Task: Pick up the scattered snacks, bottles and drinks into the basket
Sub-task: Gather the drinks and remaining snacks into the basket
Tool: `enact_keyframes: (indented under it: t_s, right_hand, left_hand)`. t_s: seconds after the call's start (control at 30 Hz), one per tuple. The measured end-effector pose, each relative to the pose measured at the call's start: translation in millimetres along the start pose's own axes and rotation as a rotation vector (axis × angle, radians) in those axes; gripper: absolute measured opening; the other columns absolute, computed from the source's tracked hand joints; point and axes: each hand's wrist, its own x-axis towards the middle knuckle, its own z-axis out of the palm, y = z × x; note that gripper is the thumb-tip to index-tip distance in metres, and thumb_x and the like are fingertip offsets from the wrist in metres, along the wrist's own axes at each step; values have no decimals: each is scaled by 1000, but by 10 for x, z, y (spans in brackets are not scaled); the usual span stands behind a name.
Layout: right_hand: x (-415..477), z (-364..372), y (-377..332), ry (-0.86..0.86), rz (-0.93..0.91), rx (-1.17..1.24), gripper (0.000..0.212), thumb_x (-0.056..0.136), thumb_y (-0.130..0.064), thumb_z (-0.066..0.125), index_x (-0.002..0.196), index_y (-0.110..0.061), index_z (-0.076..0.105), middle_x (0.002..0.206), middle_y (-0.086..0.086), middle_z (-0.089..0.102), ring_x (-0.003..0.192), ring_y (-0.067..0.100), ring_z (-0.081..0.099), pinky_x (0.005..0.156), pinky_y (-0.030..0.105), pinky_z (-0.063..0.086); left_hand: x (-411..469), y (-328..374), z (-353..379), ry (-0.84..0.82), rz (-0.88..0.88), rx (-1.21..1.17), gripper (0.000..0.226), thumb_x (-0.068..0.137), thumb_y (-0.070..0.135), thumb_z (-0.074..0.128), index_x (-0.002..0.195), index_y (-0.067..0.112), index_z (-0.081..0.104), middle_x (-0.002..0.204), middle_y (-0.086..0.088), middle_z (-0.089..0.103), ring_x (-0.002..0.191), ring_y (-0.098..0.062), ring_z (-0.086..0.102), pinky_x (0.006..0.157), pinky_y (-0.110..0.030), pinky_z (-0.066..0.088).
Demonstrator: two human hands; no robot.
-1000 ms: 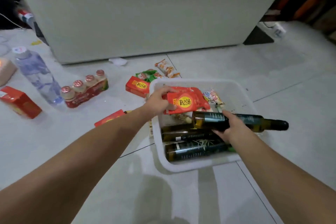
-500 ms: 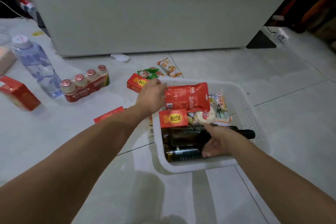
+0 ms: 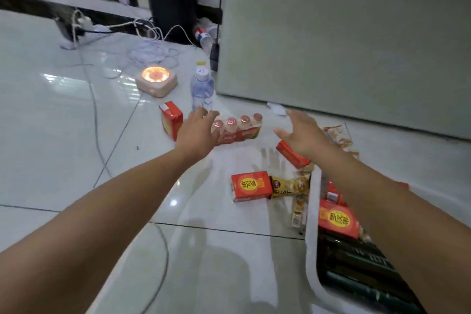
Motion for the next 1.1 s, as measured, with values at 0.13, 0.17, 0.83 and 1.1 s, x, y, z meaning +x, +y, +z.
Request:
enact_keyframes:
  t_s: [0.13,0.17,0.83,1.1]
  right_hand:
    - [244,300,-600,-48,-122,85,79,90,-48,53,150,-16,14,158,8,13,145,26,13,117,39,18]
    - [289,390,-702,-79,-130,111,82,88,-48,55,150,-17,13,159,8,12,145,26,12,116,40,18]
    - [1411,839,-1794,37,107,999,91,73,-17,80,144,-24,23,149,2,34,136,23,37,110,37,32]
    - [1473,881,-1726,74,70,867,70,74,-25,78,130,-20,36,136,1,48,122,20,51,102,33,42]
  left_hand:
    - [-157,-559,-302,-8,-123,22,44,92,28,55,134,19,48,126,-10,53,115,-29,51,91,-40,45]
    - [-188,-691,-361,10,-171,19,44,91,28,56,134,18,48,124,-10,53,116,-28,50,90,-40,46]
    - [674,-1143,171,78,-555,-197,116,74,36,79,151,30,-8,160,-1,-8,148,-21,-5,116,-41,18]
    - [795,-1180,279,11,-514,-210,80,73,21,78,141,17,35,137,-8,43,121,-31,49,98,-42,43]
